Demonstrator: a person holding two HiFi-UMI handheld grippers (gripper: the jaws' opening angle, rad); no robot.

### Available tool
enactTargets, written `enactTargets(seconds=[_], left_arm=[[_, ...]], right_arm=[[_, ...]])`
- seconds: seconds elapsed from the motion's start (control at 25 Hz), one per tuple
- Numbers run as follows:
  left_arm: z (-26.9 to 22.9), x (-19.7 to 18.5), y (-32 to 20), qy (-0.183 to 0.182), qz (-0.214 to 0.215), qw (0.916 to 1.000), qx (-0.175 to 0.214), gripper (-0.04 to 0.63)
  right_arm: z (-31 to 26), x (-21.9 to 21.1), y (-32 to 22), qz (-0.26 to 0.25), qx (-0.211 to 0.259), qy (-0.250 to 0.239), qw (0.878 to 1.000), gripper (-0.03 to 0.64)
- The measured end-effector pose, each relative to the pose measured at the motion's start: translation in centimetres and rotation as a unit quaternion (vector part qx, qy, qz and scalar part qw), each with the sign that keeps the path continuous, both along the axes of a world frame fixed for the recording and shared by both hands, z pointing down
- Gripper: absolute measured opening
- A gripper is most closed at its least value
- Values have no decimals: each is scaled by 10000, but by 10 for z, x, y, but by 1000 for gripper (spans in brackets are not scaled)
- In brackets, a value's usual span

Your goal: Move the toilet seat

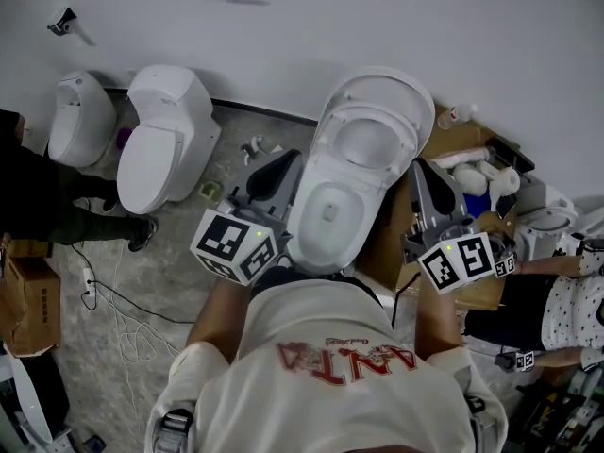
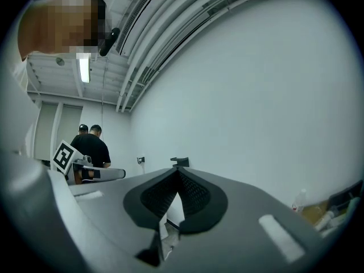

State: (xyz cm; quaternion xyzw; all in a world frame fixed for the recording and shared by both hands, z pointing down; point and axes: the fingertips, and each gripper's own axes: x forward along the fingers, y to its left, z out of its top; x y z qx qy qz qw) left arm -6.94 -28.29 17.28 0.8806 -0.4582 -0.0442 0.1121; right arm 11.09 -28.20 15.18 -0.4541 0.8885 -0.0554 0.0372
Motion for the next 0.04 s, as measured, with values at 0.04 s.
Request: enactTargets(seconds=[0.04], left_arm=[[0,0,0,2,1,10000,4,17]], right_arm=[[0,0,0,-7,2,3,10000,2]])
